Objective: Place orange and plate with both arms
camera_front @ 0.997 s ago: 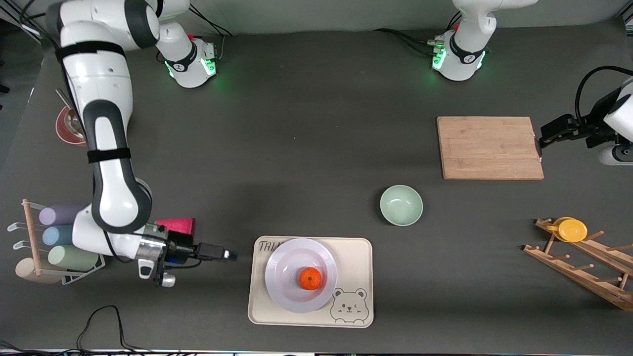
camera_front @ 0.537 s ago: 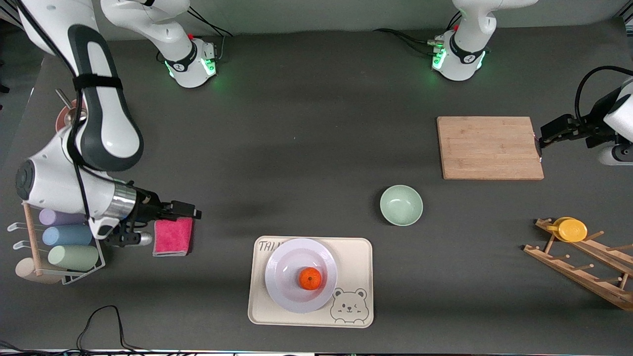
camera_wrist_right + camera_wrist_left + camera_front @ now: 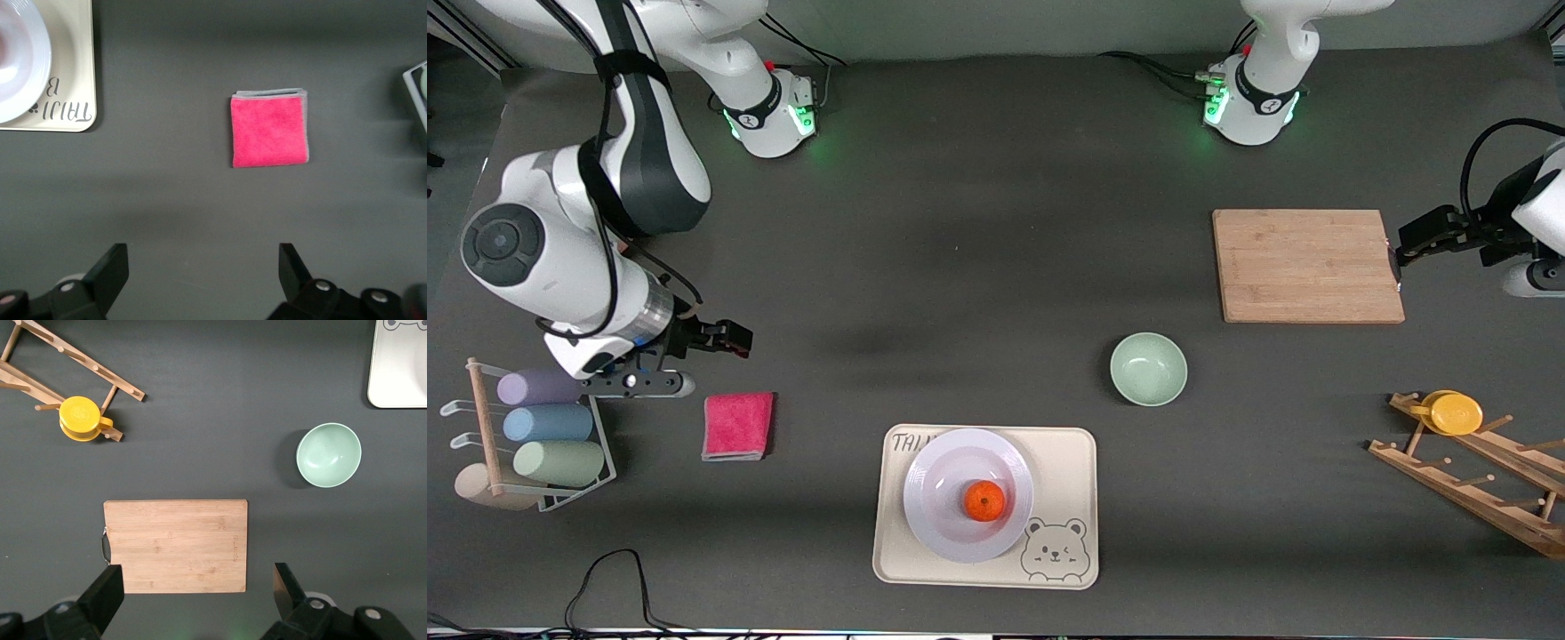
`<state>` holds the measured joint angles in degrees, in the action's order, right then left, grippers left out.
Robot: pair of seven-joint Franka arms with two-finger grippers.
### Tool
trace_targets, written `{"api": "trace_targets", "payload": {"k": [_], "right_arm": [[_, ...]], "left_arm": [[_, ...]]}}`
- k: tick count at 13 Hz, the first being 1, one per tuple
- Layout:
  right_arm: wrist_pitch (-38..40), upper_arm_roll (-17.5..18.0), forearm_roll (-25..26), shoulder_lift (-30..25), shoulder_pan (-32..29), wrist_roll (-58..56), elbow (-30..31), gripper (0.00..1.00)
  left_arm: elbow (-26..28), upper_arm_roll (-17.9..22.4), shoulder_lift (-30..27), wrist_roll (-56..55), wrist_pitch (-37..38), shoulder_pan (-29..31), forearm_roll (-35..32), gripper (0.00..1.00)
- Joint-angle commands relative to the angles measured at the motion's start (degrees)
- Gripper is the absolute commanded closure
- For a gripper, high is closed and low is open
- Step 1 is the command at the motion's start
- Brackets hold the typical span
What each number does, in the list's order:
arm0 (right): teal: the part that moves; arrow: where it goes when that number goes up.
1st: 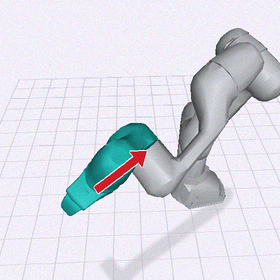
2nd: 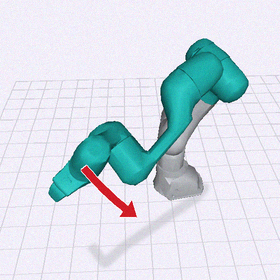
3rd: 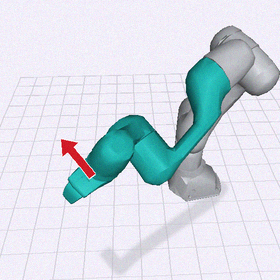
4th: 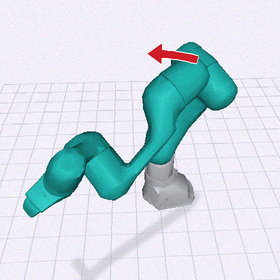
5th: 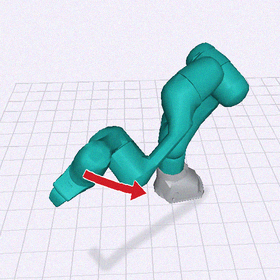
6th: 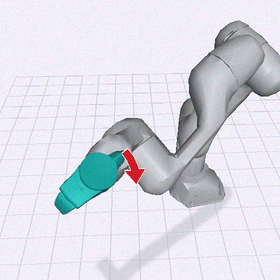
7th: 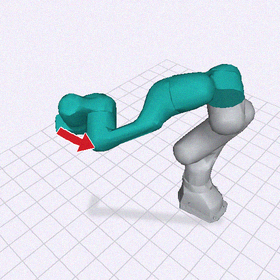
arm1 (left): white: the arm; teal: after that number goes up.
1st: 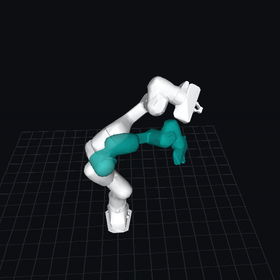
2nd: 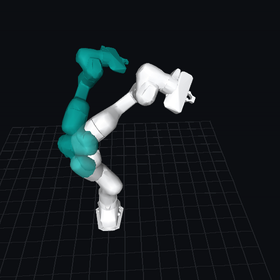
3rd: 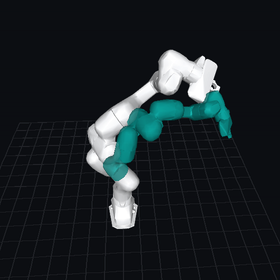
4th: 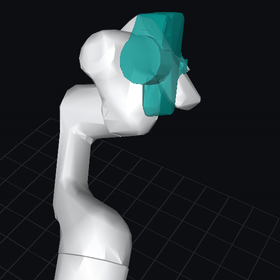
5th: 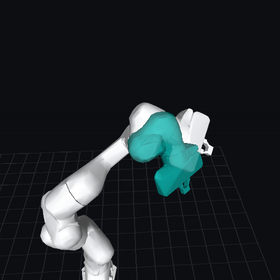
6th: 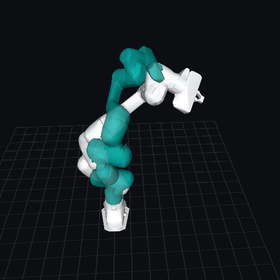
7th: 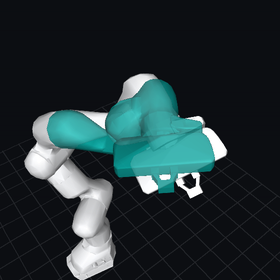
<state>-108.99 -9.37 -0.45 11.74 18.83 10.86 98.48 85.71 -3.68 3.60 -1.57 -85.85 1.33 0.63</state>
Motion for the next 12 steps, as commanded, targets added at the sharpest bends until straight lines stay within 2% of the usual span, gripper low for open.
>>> {"api": "trace_targets", "payload": {"k": [1,3,7,10,12], "right_arm": [[3.0,-0.1,1.8,0.6,-0.1,-0.3,-4.9,0.00],[6.8,-0.4,1.8,1.5,-1.2,-4.3,-9.9,0.00],[16.4,-1.1,1.8,2.4,-7.2,-14.5,-20.2,0.00],[16.8,-0.3,1.6,-2.1,-13.4,-14.9,-17.5,0.00],[16.8,4.2,1.5,-3.9,-21.7,-21.4,-15.6,0.00]], "left_arm": [[0.7,0.3,-1.0,0.6,0.2,-0.6,-0.3,0.00],[0.7,0.3,-1.0,0.6,0.2,-0.6,-0.3,0.00],[0.7,0.3,-1.0,0.6,0.2,-0.6,-0.3,0.00],[0.7,0.3,-1.0,0.6,0.2,-0.6,-0.3,0.00],[0.7,0.3,-1.0,0.6,0.2,-0.6,-0.2,0.00]]}}
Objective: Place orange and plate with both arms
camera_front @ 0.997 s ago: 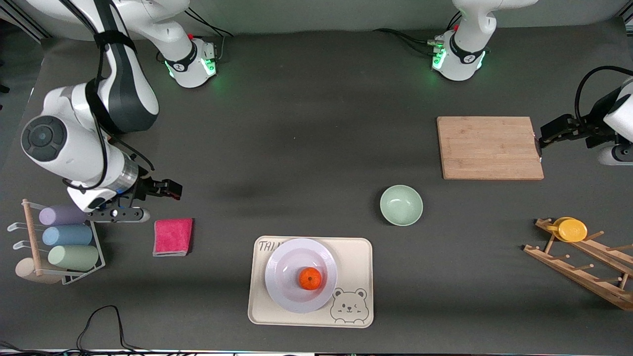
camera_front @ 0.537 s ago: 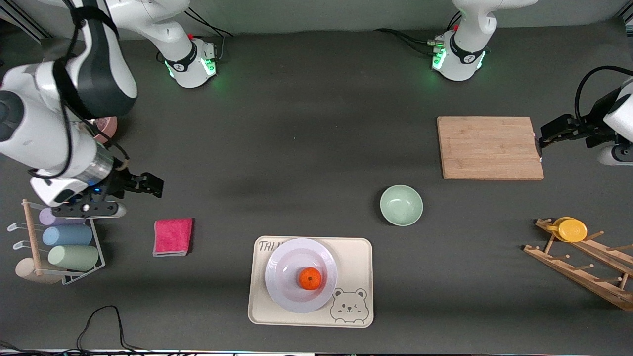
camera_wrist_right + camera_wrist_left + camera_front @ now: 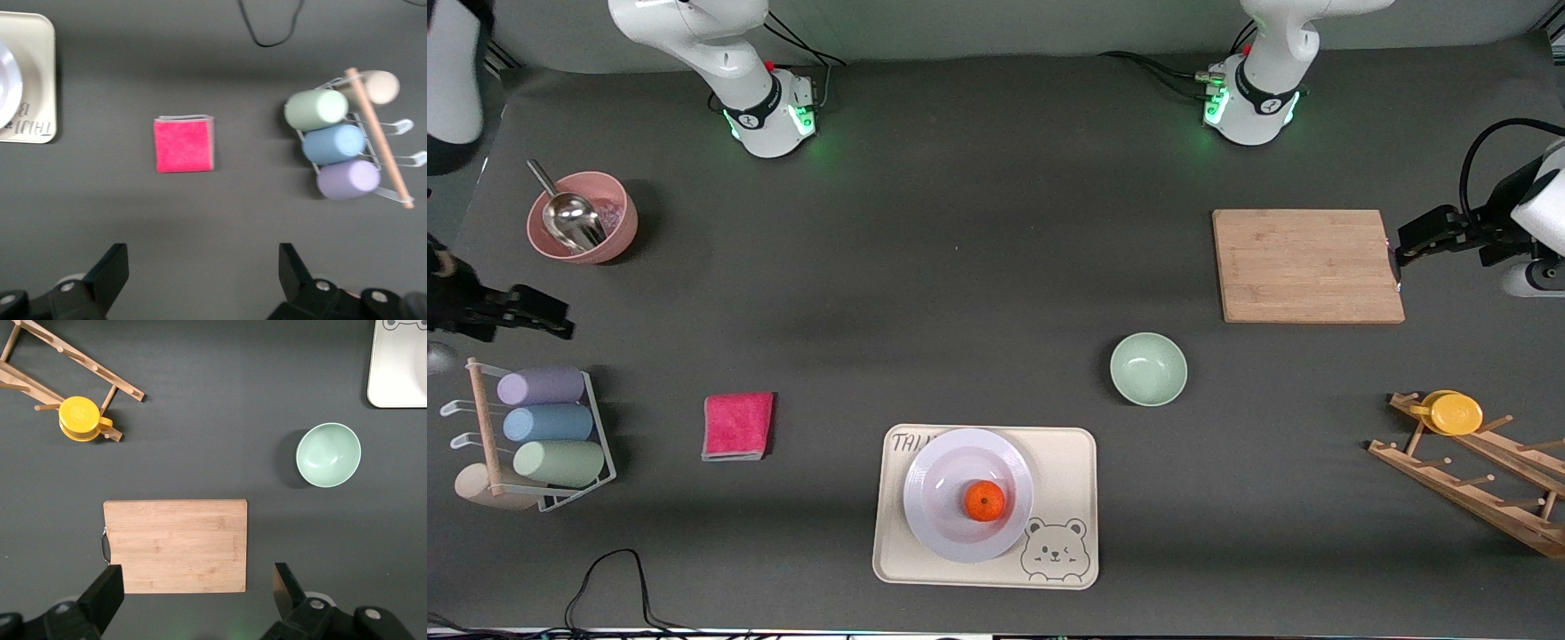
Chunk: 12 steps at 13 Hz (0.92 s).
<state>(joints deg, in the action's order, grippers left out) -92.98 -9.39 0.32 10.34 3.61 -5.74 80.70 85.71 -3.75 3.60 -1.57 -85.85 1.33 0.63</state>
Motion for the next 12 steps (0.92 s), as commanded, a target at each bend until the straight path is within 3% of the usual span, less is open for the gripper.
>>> {"api": "trace_targets", "payload": {"k": [1,4,8,12], "right_arm": [[0.9,4.7,0.6,-2.9,-7.7,-5.2,2.5,0.00],[3.6,4.7,0.7,-3.8,-6.7,-2.4,1.2,0.00],[10.8,5.1,0.0,1.5,-6.1,-2.3,-8.0,0.00],[8.9,5.0,0.4,1.5,4.3,0.6,-5.6,0.00]], "left_arm": [[0.7,0.4,-1.0,0.6,0.2,-0.6,-0.3,0.00],[0.6,0.5,-1.0,0.6,0.2,-0.6,-0.2,0.00],[0.2,0.5,-0.8,0.2,0.5,-0.5,0.5,0.00],[0.1,0.4,-0.8,0.0,0.6,-0.6,0.4,0.00]]}}
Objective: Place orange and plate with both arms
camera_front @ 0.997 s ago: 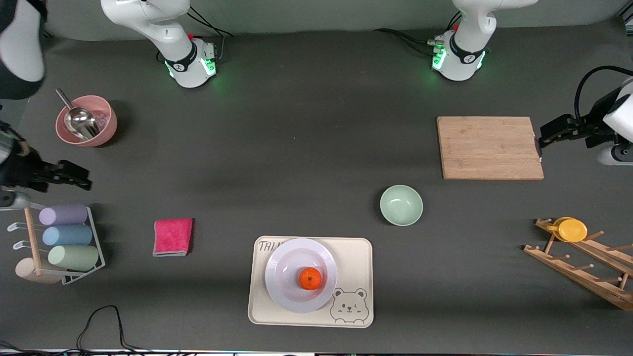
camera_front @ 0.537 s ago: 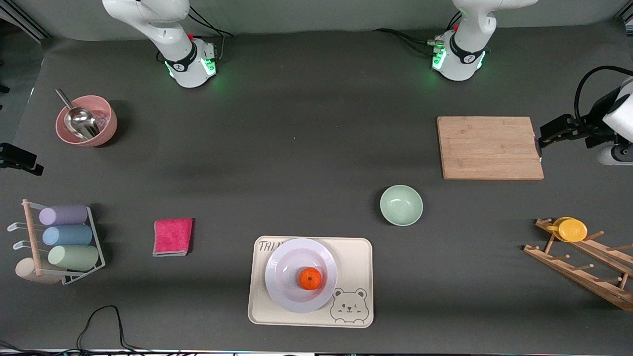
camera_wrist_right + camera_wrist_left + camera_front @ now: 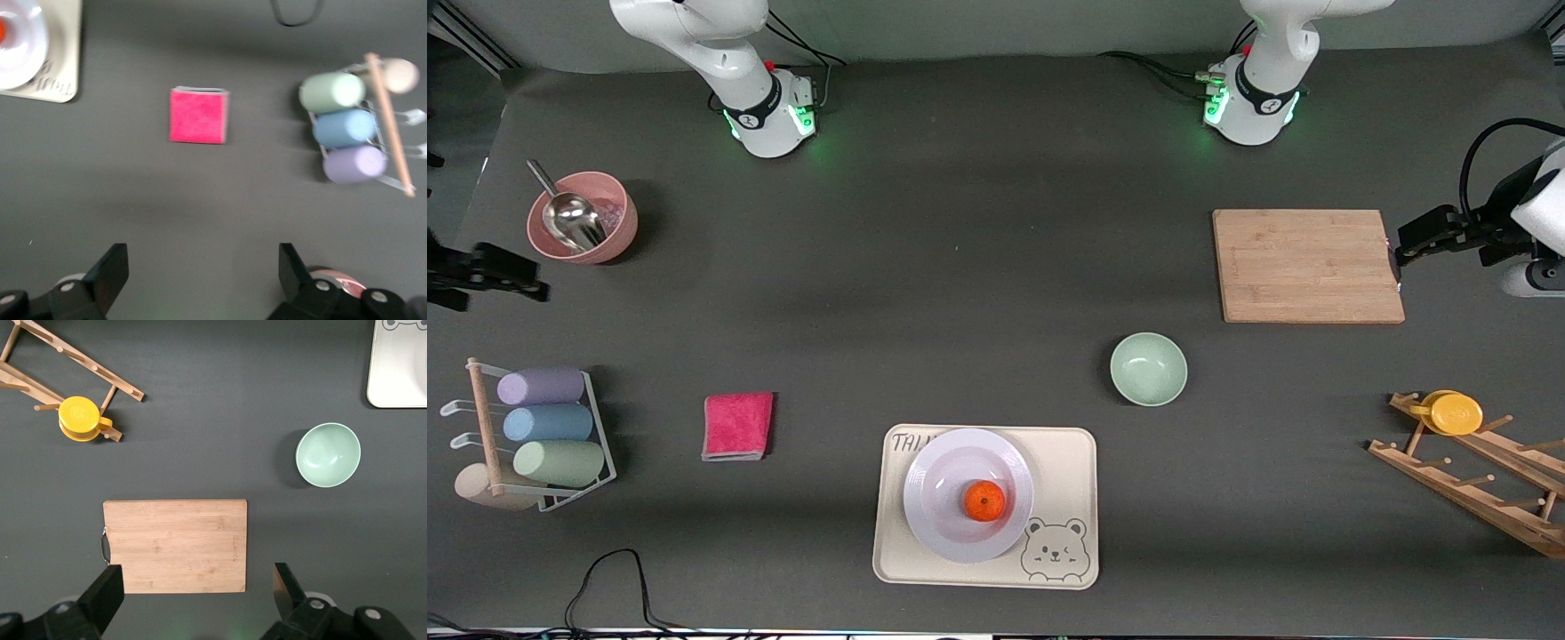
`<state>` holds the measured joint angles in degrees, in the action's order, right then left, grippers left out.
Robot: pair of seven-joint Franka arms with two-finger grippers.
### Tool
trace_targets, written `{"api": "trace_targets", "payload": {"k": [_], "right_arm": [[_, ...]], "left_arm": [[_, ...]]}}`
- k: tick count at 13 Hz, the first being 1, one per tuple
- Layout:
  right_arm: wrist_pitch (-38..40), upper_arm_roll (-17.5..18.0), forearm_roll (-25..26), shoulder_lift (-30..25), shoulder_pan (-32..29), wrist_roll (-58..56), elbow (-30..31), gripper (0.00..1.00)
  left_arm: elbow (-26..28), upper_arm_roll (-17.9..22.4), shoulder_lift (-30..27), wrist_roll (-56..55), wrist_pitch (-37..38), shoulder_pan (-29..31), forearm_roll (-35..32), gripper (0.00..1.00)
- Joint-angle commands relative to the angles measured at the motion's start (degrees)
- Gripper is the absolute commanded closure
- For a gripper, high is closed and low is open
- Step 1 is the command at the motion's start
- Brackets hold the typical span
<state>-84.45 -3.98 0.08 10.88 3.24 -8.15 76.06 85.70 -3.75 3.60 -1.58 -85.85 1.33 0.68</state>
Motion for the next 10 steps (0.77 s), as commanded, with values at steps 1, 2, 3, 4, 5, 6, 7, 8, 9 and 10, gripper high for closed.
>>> {"api": "trace_targets", "payload": {"k": [1,2,3,4,5,6,7,8,9,10], "right_arm": [[-1.1,-0.4,0.4,0.5,5.4,6.4,0.8,0.00],[-2.8,-0.4,0.3,-0.2,5.5,7.8,2.4,0.00],[-3.3,-0.4,0.2,-0.8,6.0,8.1,3.5,0.00],[-3.4,-0.4,0.1,-0.9,6.0,8.1,3.7,0.00],[-3.6,-0.5,0.1,-1.2,5.9,7.2,3.7,0.00],[-3.7,-0.5,-0.3,-1.4,5.5,6.9,3.7,0.00],[-3.4,0.0,-1.0,-1.2,3.9,6.4,3.1,0.00],[-2.7,0.0,-2.4,-1.0,3.3,6.4,1.8,0.00],[-2.7,-0.1,-3.4,0.3,3.0,6.3,0.6,0.00],[-2.7,-0.6,-3.4,0.7,3.0,6.2,0.3,0.00]], "left_arm": [[0.1,0.4,-0.8,0.1,0.6,-0.5,0.4,0.00],[0.1,0.4,-0.8,0.1,0.7,-0.5,0.4,0.00],[0.1,0.4,-0.8,0.3,0.7,-0.5,0.5,0.00],[0.1,0.4,-0.8,0.3,0.6,-0.4,0.5,0.00],[0.1,0.4,-0.8,0.3,0.7,-0.4,0.5,0.00],[0.1,0.4,-0.8,0.3,0.7,-0.4,0.5,0.00],[0.1,0.5,-0.9,0.3,0.7,-0.4,0.5,0.00],[0.1,0.5,-0.8,0.3,0.7,-0.4,0.5,0.00],[0.1,0.4,-0.9,0.3,0.7,-0.4,0.5,0.00],[0.1,0.5,-0.9,0.3,0.7,-0.4,0.5,0.00]]}}
